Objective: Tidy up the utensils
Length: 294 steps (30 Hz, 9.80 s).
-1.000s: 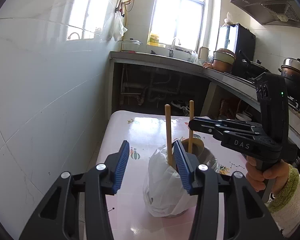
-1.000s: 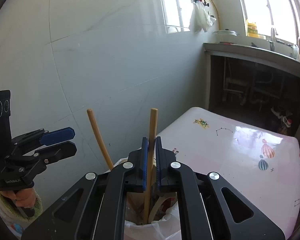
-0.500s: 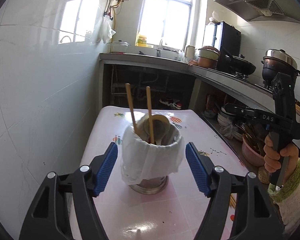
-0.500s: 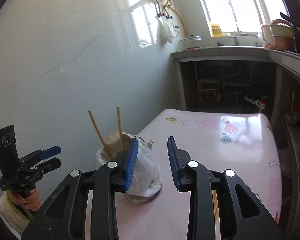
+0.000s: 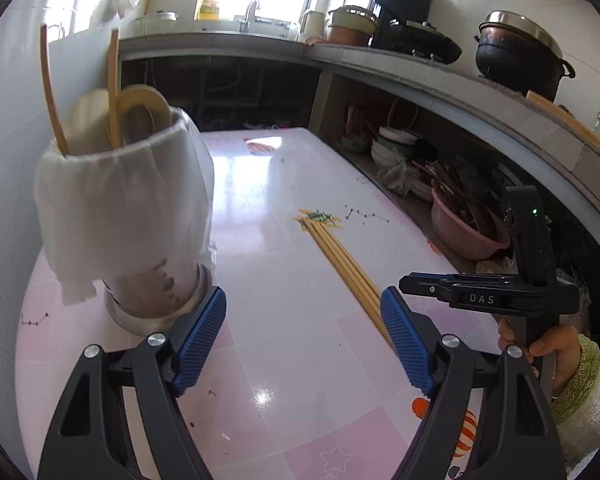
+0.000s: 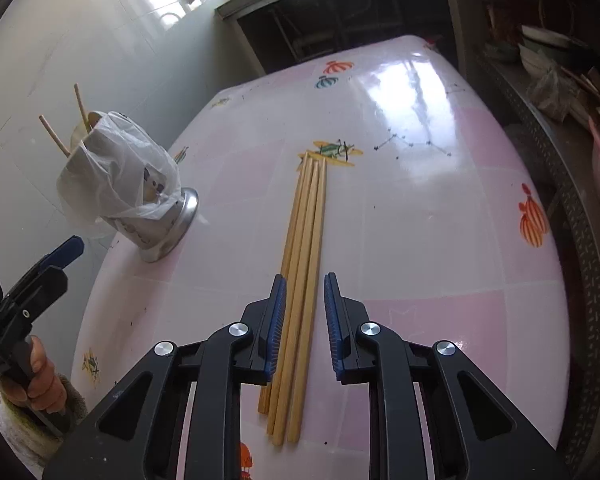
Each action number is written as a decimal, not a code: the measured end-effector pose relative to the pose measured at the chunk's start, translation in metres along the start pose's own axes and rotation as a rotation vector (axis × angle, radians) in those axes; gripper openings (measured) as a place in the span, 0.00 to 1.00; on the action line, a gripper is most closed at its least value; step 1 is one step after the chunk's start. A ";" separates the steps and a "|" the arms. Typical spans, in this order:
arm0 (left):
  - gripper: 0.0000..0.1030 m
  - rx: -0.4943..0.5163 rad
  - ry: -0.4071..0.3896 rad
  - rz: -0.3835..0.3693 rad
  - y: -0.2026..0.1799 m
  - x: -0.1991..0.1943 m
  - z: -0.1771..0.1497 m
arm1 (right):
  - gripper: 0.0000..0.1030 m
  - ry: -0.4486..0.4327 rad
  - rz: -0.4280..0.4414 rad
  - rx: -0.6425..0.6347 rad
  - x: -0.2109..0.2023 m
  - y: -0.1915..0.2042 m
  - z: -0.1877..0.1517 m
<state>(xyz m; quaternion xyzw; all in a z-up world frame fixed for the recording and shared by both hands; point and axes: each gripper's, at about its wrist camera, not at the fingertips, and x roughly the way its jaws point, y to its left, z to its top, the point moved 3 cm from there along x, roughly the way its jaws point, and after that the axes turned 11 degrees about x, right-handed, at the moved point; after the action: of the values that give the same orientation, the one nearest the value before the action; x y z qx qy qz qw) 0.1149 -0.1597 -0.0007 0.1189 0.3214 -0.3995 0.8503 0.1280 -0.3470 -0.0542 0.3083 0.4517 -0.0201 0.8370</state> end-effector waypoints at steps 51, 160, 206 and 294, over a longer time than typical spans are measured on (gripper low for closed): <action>0.26 -0.033 0.178 0.004 -0.035 0.133 0.013 | 0.08 -0.003 -0.061 -0.039 0.014 -0.017 -0.001; 0.06 0.006 0.316 0.235 0.026 0.118 0.005 | 0.04 0.041 -0.209 -0.166 0.038 0.013 0.017; 0.06 -0.048 -0.585 0.292 0.085 -0.218 0.142 | 0.04 -0.152 0.363 -0.117 -0.102 0.124 0.054; 0.65 -0.121 -0.251 0.349 0.102 -0.121 -0.008 | 0.06 -0.109 0.243 -0.405 -0.006 0.239 0.088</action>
<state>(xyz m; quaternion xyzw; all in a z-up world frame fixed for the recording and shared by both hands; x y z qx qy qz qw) 0.1312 -0.0162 0.0653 0.0708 0.2108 -0.2379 0.9455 0.2649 -0.2022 0.1049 0.1847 0.3602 0.1550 0.9012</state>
